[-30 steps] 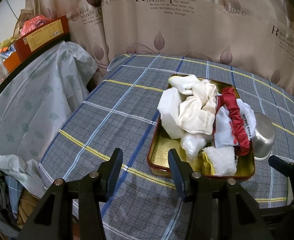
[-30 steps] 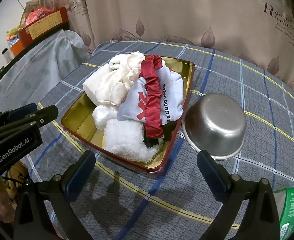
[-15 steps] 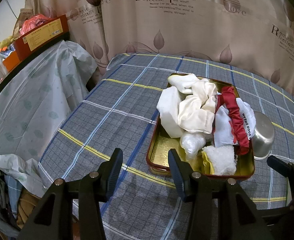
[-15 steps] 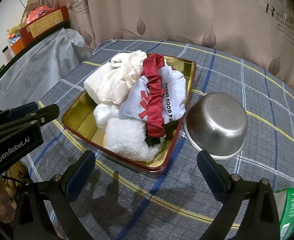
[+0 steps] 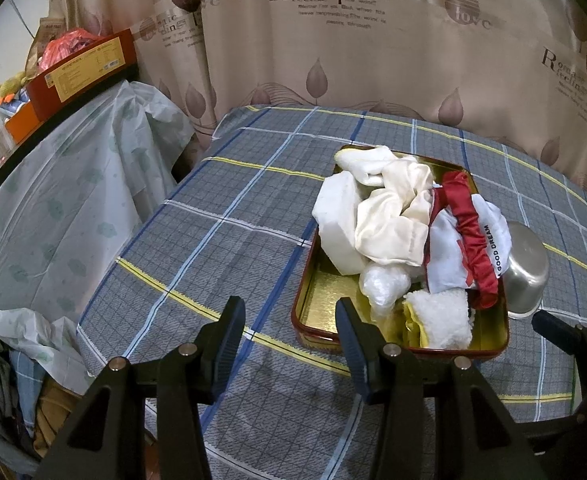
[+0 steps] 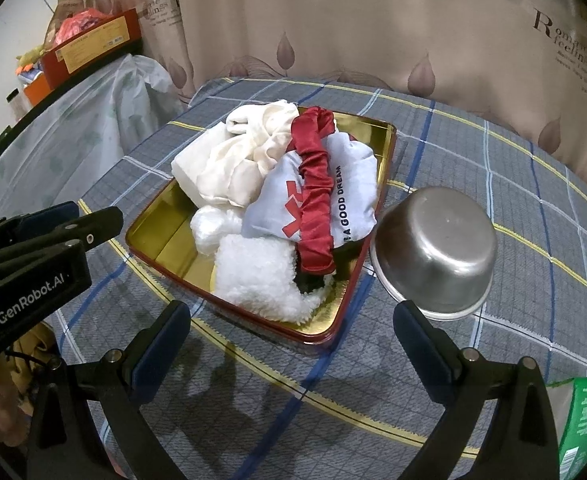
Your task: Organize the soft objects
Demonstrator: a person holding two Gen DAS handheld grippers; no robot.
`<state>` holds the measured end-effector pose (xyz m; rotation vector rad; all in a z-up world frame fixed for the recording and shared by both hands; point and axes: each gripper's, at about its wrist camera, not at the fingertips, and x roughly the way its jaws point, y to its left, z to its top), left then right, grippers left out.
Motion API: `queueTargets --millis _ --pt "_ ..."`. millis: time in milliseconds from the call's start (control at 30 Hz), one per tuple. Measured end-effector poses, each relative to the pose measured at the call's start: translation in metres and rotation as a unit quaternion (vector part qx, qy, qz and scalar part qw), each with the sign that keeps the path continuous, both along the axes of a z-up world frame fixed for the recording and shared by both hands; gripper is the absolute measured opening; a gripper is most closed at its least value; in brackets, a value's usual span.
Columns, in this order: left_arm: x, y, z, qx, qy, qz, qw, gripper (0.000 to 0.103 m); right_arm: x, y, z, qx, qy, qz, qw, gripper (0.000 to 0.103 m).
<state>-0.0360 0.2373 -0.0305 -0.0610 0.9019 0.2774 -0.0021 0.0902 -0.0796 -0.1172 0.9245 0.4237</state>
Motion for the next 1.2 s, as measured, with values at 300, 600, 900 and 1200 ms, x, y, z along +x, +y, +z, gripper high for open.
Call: queueTargets --millis 300,600,900,1200 --pt "0.0006 0.0 0.0011 -0.002 0.003 -0.001 1.0 0.048 -0.0007 0.0015 0.0005 -0.001 0.0 0.001 1.0 0.101" --pt "0.0021 0.0 0.0011 0.0 0.004 0.001 1.0 0.048 -0.001 0.0025 0.0012 -0.002 -0.001 0.0 1.0 0.101" --pt "0.0026 -0.0012 0.001 0.001 0.005 -0.001 1.0 0.048 -0.0024 0.0046 0.0034 -0.002 -0.001 0.003 1.0 0.101" --pt "0.0032 -0.001 0.0034 -0.001 -0.002 -0.002 1.0 0.048 -0.0024 0.0029 0.0063 -0.002 -0.004 0.005 1.0 0.101"
